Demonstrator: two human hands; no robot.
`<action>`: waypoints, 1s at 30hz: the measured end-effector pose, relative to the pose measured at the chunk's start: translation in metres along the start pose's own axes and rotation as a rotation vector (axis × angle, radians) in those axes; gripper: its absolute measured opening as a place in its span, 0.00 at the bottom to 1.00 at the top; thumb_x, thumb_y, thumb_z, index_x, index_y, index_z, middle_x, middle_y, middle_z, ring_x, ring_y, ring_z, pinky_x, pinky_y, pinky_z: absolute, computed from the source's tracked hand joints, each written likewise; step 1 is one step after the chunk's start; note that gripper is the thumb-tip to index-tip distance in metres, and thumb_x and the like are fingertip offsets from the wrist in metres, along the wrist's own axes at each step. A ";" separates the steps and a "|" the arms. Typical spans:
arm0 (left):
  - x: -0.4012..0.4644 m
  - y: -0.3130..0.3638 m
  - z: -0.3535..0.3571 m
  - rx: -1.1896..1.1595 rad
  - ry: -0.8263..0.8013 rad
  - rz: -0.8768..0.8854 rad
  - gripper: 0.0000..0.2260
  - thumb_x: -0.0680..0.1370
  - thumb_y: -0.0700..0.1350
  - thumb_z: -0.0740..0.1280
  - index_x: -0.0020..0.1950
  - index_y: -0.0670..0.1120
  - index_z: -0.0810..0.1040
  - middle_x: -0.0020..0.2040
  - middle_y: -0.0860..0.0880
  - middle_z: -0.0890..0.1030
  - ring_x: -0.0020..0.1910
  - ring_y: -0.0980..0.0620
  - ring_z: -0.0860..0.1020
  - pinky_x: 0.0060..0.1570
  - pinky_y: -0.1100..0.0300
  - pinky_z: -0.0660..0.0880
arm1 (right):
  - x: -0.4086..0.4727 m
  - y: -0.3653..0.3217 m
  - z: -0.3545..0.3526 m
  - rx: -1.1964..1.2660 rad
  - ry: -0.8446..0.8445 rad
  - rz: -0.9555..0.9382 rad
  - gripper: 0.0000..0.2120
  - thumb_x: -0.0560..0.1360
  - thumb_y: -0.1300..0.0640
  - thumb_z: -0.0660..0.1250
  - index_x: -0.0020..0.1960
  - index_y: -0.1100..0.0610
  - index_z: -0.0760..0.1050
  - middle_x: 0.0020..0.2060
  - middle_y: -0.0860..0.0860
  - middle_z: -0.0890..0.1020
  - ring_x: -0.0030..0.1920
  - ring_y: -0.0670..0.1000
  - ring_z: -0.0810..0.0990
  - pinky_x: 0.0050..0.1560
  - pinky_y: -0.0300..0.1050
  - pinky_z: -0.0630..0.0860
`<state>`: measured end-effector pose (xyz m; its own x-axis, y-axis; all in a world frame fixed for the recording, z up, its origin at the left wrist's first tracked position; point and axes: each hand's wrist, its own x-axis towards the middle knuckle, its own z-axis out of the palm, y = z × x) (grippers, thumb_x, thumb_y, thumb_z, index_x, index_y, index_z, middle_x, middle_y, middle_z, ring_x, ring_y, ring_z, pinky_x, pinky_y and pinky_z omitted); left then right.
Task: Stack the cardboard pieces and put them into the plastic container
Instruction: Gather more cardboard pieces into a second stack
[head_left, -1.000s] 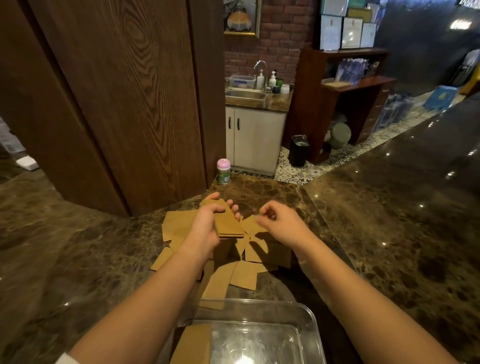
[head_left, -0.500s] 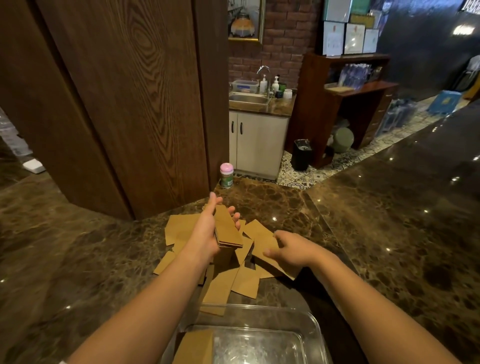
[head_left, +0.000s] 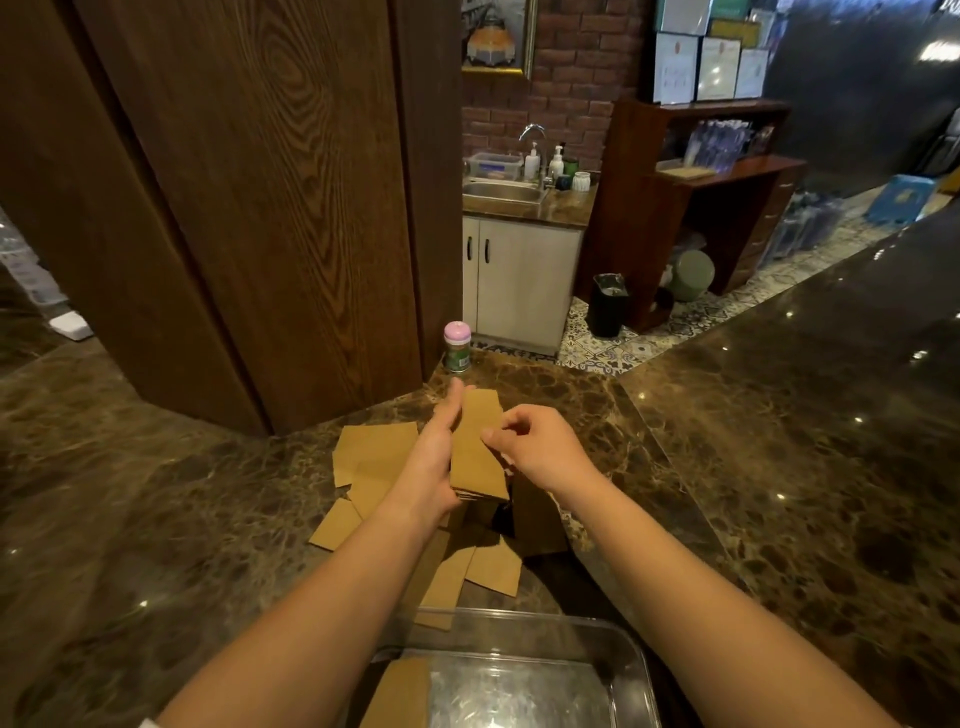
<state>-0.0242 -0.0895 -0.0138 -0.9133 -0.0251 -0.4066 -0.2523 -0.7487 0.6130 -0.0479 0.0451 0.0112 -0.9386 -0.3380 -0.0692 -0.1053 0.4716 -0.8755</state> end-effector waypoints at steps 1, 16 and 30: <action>0.001 0.000 -0.002 -0.020 -0.002 0.006 0.14 0.73 0.55 0.73 0.55 0.49 0.85 0.47 0.40 0.87 0.45 0.40 0.86 0.38 0.46 0.82 | 0.001 0.000 0.004 -0.063 0.025 -0.021 0.07 0.75 0.49 0.74 0.47 0.53 0.81 0.46 0.47 0.85 0.47 0.47 0.84 0.50 0.50 0.80; 0.007 0.012 -0.032 -0.076 0.154 0.017 0.11 0.81 0.40 0.64 0.61 0.50 0.76 0.44 0.38 0.83 0.34 0.42 0.84 0.33 0.49 0.82 | -0.001 0.065 0.004 -0.725 -0.088 0.377 0.47 0.62 0.33 0.77 0.69 0.57 0.63 0.61 0.54 0.79 0.60 0.58 0.79 0.46 0.50 0.73; 0.000 -0.003 0.005 0.161 0.105 -0.003 0.14 0.80 0.57 0.64 0.62 0.51 0.76 0.58 0.37 0.81 0.51 0.38 0.84 0.40 0.46 0.83 | 0.000 0.011 -0.035 0.392 -0.026 0.229 0.15 0.73 0.70 0.70 0.55 0.55 0.76 0.33 0.51 0.86 0.30 0.48 0.84 0.26 0.38 0.76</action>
<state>-0.0253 -0.0837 -0.0128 -0.8765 -0.0982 -0.4713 -0.3102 -0.6336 0.7088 -0.0608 0.0793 0.0182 -0.9139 -0.2840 -0.2901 0.2414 0.1944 -0.9507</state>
